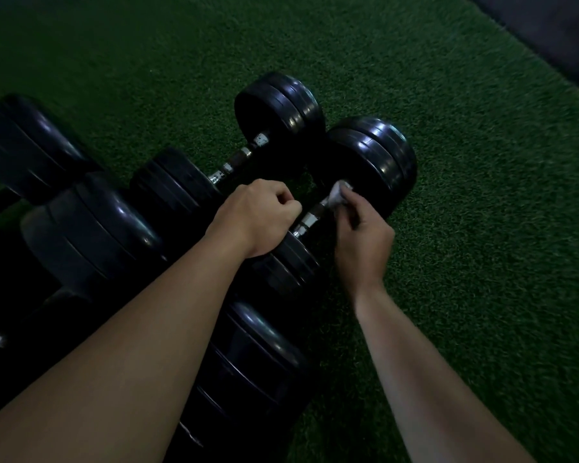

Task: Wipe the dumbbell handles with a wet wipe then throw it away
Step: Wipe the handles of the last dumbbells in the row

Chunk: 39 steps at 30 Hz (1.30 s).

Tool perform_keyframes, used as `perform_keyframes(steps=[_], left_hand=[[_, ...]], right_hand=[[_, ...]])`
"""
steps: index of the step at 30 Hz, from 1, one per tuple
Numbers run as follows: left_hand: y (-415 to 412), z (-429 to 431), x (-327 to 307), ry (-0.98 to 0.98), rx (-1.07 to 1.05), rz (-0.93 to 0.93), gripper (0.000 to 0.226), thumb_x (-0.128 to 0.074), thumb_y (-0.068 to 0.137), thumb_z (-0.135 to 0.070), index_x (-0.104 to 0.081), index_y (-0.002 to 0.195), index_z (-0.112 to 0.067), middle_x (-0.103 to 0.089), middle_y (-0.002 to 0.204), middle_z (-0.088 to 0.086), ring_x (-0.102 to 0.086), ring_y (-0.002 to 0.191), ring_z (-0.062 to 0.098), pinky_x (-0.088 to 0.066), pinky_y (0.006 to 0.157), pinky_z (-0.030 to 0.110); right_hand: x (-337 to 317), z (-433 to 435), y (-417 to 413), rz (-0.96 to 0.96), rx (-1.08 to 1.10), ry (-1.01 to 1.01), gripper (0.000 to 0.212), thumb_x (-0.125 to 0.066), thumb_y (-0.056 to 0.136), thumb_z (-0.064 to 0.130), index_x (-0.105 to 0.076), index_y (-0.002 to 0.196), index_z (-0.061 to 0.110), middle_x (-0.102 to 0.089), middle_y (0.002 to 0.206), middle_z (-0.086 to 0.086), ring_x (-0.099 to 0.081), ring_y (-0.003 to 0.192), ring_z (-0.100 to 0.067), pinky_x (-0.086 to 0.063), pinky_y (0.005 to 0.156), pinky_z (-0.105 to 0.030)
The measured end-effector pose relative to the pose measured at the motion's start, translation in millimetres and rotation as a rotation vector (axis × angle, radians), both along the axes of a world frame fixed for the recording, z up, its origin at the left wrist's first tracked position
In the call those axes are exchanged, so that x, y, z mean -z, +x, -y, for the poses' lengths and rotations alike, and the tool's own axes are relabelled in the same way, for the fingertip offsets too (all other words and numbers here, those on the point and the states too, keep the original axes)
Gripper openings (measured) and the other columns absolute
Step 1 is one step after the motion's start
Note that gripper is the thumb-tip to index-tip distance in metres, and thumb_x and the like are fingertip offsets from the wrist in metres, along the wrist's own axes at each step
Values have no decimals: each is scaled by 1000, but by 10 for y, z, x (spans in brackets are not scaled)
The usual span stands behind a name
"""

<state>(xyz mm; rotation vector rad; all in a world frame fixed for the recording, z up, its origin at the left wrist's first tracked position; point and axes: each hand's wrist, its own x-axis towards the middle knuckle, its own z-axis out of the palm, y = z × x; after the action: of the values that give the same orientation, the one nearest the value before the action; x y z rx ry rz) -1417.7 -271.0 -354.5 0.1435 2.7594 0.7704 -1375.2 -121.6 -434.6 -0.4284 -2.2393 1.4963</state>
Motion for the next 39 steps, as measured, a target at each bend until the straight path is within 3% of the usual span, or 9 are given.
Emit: perform_keyframes(steps=[3, 7, 14, 18, 20, 23, 27, 34, 39], left_hand=[[6, -5, -4, -4, -2, -15, 21, -49, 86, -39, -68, 86, -32, -70, 78, -10, -65, 76, 11, -55, 71, 34], [-4, 3, -3, 2, -3, -5, 20, -49, 86, -40, -67, 85, -32, -70, 78, -9, -65, 74, 11, -55, 71, 35], [-20, 0, 3, -7, 0, -15, 21, -50, 86, -41, -69, 86, -32, -69, 83, -10, -63, 79, 11, -52, 71, 32], [-33, 1, 8, 0, -15, -18, 19, -51, 83, -37, -69, 83, -31, -68, 82, -11, -63, 78, 10, -49, 66, 29], [-30, 4, 4, 13, -25, -26, 19, -51, 84, -35, -70, 83, -31, -69, 80, -11, -63, 77, 8, -49, 65, 28], [-15, 0, -13, 29, -22, -22, 19, -52, 86, -35, -70, 84, -29, -70, 81, -9, -64, 77, 11, -54, 70, 32], [2, 12, -26, 43, -22, -23, 20, -52, 87, -34, -70, 87, -28, -70, 82, -8, -65, 79, 13, -56, 74, 35], [46, 27, -42, 103, -55, -96, 20, -58, 87, -33, -64, 104, -28, -64, 87, -7, -61, 81, 14, -43, 65, 27], [87, 42, -44, 162, -46, -147, 20, -58, 89, -32, -60, 109, -29, -60, 79, -10, -57, 73, 5, -39, 60, 22]], right_hand=[[43, -112, -115, -144, -197, 510, 27, -52, 92, 6, -71, 111, 6, -73, 110, -7, -66, 104, -21, -52, 93, -34], [34, -303, -168, -74, -335, 726, 33, -53, 90, 4, -69, 119, 9, -70, 120, -7, -62, 106, -31, -52, 91, -39], [-114, -288, -149, -31, -606, 651, 35, -66, 85, -1, -72, 117, 14, -70, 120, -3, -58, 107, -25, -33, 92, -12], [-159, -179, -48, -49, -794, 702, 35, -63, 88, 6, -71, 120, 20, -70, 122, 3, -52, 104, -25, -43, 87, -29], [-159, -167, -13, -74, -792, 734, 34, -62, 90, 17, -70, 122, 25, -68, 124, 8, -50, 103, -24, -38, 85, -35], [-115, -251, -35, -116, -705, 860, 36, -65, 89, 18, -69, 123, 30, -67, 126, 11, -49, 105, -24, -31, 83, -32], [-60, -217, 30, -104, -540, 832, 38, -70, 86, 16, -69, 121, 29, -68, 125, 9, -54, 98, -26, -35, 80, -33], [-111, -141, 129, -100, -675, 700, 39, -64, 84, 16, -69, 121, 23, -70, 121, 5, -51, 99, -20, -32, 80, -31], [-242, -242, 156, -69, -743, 623, 29, -62, 91, 13, -71, 119, 19, -71, 115, 3, -56, 99, -21, -49, 82, -34]])
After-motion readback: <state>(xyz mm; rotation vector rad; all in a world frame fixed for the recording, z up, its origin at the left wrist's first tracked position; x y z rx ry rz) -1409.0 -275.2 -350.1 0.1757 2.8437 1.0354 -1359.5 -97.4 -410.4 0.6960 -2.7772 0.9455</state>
